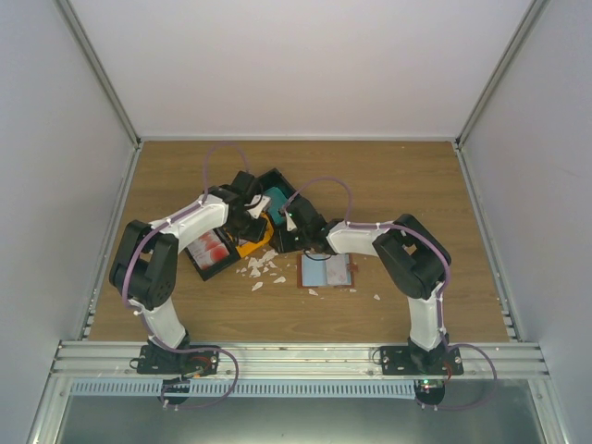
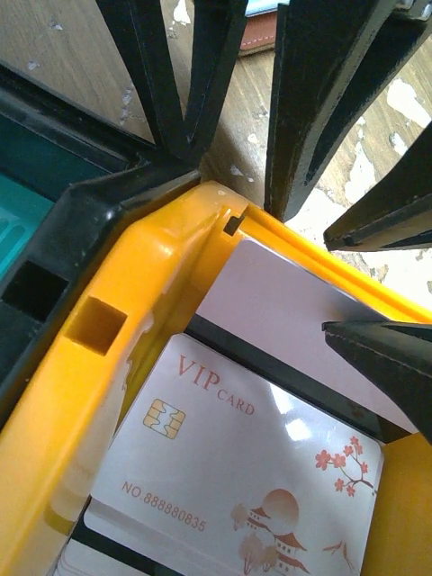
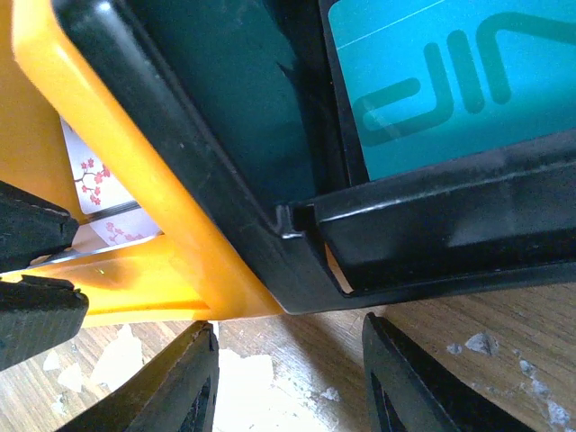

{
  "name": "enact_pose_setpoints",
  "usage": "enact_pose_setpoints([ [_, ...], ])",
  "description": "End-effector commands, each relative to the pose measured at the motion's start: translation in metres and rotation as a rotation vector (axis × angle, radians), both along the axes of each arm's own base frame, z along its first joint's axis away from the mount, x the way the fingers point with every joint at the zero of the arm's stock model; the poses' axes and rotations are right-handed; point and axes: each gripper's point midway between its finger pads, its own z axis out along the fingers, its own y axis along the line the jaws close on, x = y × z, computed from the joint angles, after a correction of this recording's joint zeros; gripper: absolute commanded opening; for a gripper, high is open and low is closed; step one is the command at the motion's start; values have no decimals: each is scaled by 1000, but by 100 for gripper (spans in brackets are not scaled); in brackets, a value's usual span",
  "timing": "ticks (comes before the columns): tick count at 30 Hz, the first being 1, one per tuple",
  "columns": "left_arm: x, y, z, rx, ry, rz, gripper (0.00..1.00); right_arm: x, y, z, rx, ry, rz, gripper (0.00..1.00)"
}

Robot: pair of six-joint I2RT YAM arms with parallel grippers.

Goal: Put the credit cards into the card holder
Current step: Pick up the credit card from the storage box.

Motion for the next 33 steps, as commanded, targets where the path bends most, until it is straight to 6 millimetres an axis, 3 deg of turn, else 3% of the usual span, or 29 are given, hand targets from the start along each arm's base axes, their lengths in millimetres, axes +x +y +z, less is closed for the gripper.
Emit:
enact_pose_setpoints([
  [1,-6,-2,7,-14,0,6,25,8,-16,-9,-41,-2,-61,46],
  [9,1,-8,22,-38,-49,-13,41,7,-17,-6,-37,-7,-62,46],
  [21,0,3,-8,45,-14,-9,49,4,-23,-5,-34,-3,-76,46],
  [25,-2,3,-16,58,4,-15,44,3,-25,-7,-36,2,-81,46],
  [33,-1,6,-13,75,-9,-8,19,3,-25,-7,-36,4,-84,46],
])
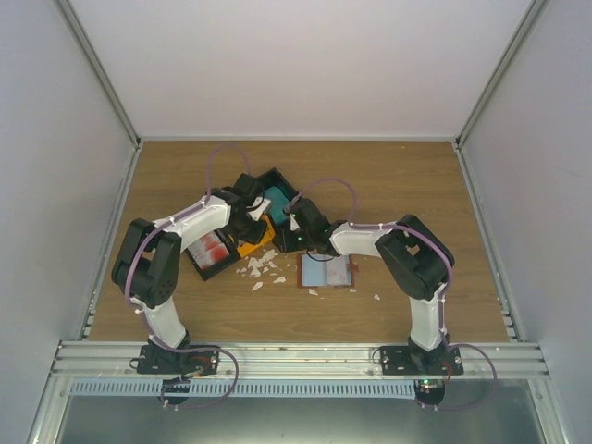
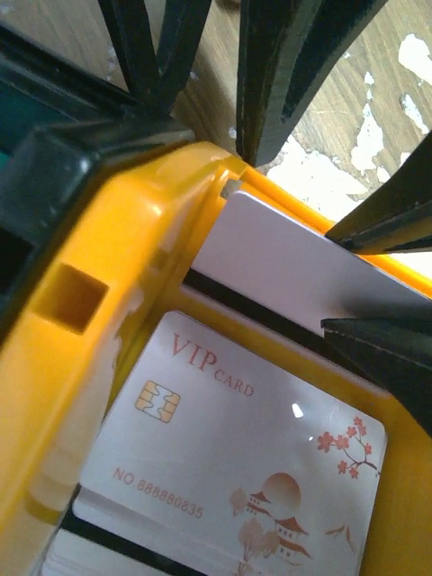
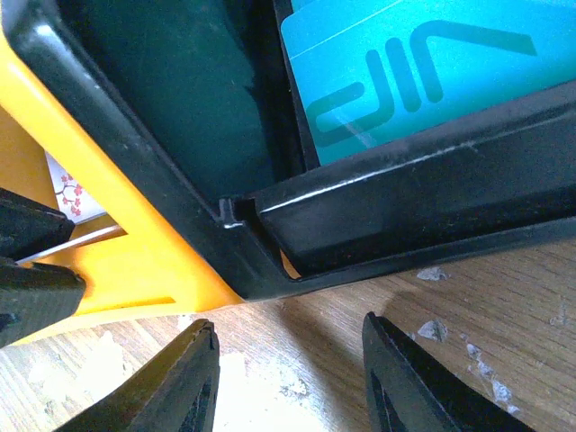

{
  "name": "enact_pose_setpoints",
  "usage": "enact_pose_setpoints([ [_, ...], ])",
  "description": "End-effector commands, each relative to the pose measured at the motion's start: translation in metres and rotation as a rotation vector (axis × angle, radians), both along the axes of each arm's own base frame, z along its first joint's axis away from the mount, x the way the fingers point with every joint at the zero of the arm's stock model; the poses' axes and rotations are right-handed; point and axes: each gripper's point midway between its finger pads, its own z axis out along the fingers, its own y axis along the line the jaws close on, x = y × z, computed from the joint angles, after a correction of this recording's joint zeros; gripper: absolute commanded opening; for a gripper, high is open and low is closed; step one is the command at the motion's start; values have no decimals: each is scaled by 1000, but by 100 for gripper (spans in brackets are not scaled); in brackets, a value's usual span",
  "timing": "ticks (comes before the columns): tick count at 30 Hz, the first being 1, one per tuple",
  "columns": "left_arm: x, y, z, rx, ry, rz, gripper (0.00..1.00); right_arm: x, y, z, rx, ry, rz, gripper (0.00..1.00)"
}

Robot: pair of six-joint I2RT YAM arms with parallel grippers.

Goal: Put the credit cards into the card holder
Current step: Pick up the credit card from the storage box.

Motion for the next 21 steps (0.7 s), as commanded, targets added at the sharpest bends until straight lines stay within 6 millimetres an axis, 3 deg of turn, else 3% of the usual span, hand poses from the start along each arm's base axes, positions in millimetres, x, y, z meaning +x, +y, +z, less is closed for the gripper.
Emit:
enact_pose_setpoints([
  [1,0,-1,1,15,-12,-7,15,-1,-15,-7,-34,21,-40,46],
  [6,2,-1,12,22,-32,-14,2,0,-15,-4,-30,17,-44,46],
  [12,6,8,29,62,-82,5,0,2,-16,6,-15,3,-46,46],
  [15,11,13,43,76,-133,20,0,2,-15,24,25,-21,-26,47],
  [21,20,15,86,43,-277,46,0,-2,-22,80,177,-88,24,51],
])
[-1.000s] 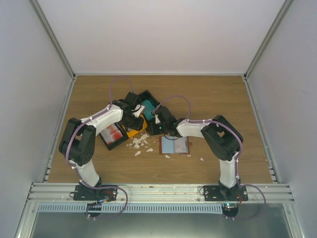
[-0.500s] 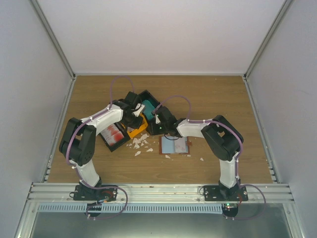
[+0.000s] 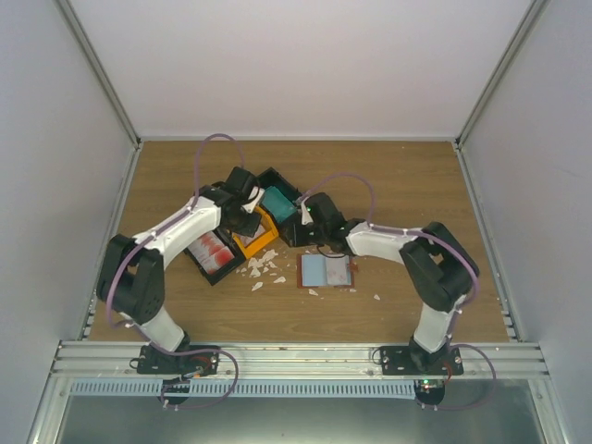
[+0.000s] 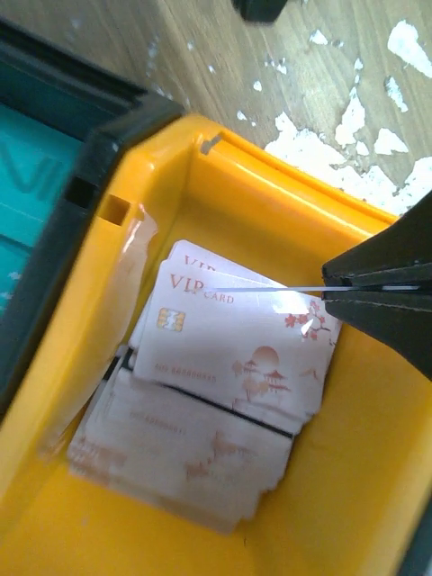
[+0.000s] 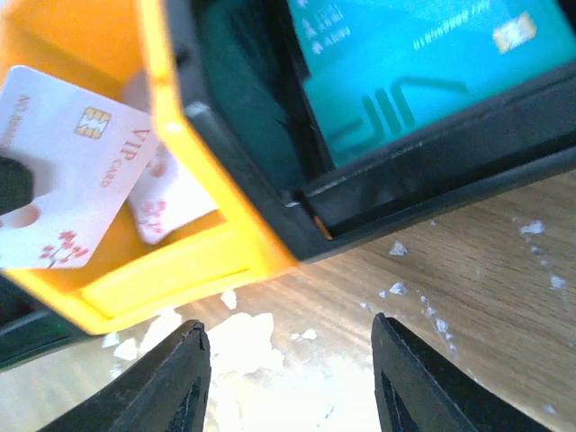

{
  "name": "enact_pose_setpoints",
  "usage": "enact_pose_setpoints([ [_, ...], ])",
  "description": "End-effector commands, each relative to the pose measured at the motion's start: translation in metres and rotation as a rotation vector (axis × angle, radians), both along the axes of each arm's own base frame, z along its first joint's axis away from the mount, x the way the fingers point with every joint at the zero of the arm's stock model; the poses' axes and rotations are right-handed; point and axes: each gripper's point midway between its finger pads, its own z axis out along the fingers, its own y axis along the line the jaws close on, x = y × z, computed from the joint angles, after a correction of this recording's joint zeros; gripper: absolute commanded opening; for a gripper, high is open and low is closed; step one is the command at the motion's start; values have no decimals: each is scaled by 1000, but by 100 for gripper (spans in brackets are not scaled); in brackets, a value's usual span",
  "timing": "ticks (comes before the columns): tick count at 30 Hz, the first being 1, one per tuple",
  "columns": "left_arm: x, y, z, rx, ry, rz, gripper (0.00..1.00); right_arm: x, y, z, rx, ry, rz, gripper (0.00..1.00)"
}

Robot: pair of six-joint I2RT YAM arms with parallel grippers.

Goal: Put the credit cards into the card holder
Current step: Pick up the credit card from the storage box.

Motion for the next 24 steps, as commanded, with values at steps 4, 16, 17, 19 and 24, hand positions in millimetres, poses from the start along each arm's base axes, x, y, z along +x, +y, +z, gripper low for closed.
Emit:
enact_pose_setpoints([
  [4,13,-11,88,-145,-265,25,0,-6,-20,82,219,-104,56,55],
  [16,-52,-89,252,-1072,-417,-142,0,-57,-57,205,538,-298,145,74],
  [17,-59,-93,259,-1129,-399,-165,0,-62,-57,212,570,-294,153,74],
  [19,-67,-98,270,-1200,-368,-197,0,-70,-56,226,628,-285,171,72],
  [24,-81,-106,276,-1289,-250,-221,0,-85,-54,250,727,-257,221,64],
])
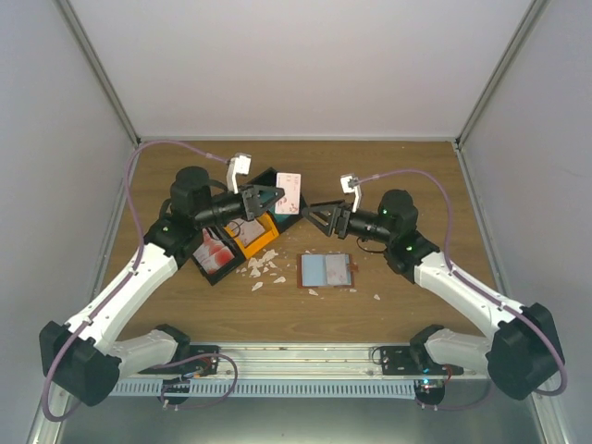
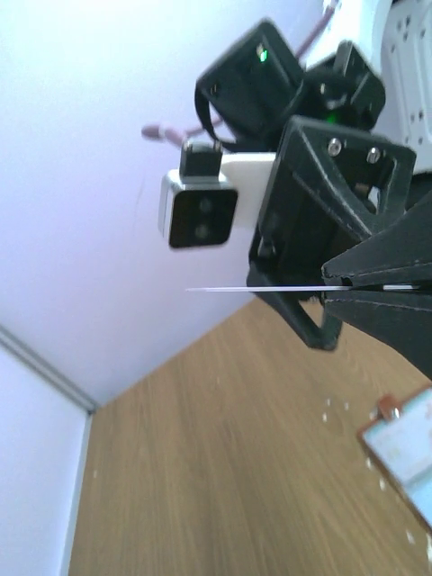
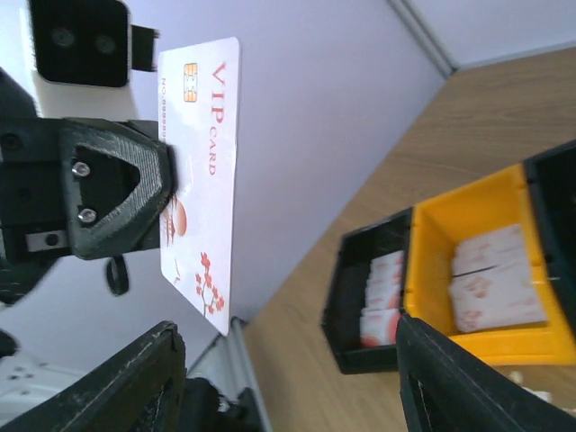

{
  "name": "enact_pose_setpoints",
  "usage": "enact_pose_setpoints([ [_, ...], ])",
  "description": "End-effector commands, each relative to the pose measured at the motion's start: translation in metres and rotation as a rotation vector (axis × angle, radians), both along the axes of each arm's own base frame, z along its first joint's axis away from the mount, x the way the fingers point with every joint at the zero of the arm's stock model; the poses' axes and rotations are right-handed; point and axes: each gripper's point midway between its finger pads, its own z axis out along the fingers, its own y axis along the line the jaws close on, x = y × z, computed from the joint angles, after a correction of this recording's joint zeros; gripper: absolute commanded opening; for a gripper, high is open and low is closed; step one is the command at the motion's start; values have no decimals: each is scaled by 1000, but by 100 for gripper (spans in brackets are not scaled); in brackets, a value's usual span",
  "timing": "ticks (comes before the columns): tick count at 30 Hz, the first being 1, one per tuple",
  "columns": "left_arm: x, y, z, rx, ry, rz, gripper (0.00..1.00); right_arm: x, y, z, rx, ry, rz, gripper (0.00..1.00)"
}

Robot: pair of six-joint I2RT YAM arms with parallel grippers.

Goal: Put the credit cards into the card holder
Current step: Pick up the credit card from the storage box.

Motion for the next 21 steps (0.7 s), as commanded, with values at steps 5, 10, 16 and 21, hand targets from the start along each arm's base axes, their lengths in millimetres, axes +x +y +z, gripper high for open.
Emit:
enact_pose_setpoints([
  [5,-33,-23,36,-200,7,-206,0,-22,6,32,155,32,136,49],
  [10,-35,-27,29,-189,26,-213,0,-24,7,36,188,41,156,35],
  [16,-35,-30,20,-178,48,-216,0,-24,9,35,208,53,172,24],
  [21,-35,-31,13,-157,56,-220,0,-22,9,34,210,63,162,11],
])
